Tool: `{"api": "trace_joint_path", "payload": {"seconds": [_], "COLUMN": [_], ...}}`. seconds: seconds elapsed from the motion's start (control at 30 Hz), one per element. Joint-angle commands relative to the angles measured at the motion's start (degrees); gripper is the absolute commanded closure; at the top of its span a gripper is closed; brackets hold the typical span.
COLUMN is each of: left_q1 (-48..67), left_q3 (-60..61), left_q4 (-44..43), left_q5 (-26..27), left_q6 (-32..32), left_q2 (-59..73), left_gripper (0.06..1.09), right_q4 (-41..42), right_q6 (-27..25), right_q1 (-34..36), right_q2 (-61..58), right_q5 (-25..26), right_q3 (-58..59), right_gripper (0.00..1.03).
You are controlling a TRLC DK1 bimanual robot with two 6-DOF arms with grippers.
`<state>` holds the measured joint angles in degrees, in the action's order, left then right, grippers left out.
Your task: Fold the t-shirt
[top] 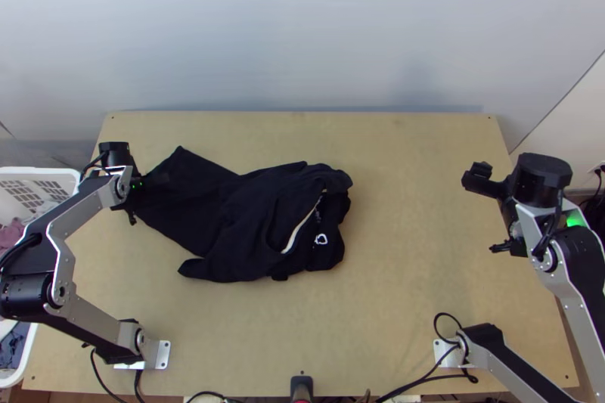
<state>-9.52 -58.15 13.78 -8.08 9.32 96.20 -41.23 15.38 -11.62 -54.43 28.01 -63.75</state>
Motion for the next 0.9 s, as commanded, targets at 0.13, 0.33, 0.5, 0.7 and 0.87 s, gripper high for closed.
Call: {"api": "trace_joint_path", "payload": {"seconds": [0.13,0.33,0.5,0.7,0.87], "left_q1": [-0.33,-2.79,-7.97,-17.99,-31.17], "left_q3": [-0.21,-6.36,-15.85,-29.39,-38.71], "left_q4": [-2.36,5.12,9.95,12.67,11.8], "left_q5": [-0.45,-0.27,-0.19,-0.45,-0.54], "left_q6": [-1.76,-0.8,1.31,2.81,2.72], "left_q2": [-1.55,-9.02,-15.17,-16.05,-14.03], "left_gripper": [1.05,1.05,1.05,1.05,1.05], "right_q4": [-0.34,-0.25,0.01,0.28,0.36], "right_q6": [-0.08,-0.08,-0.08,0.0,0.0], "right_q1": [0.1,0.02,-0.51,-2.09,-2.88], "right_q2": [0.21,-0.15,-1.2,-2.87,-3.92], "right_q5": [0.03,0.03,0.03,0.03,0.03], "right_q3": [-0.15,-0.33,-0.94,-1.91,-2.79], "right_gripper": [0.05,0.05,0.05,0.05,0.05]}}
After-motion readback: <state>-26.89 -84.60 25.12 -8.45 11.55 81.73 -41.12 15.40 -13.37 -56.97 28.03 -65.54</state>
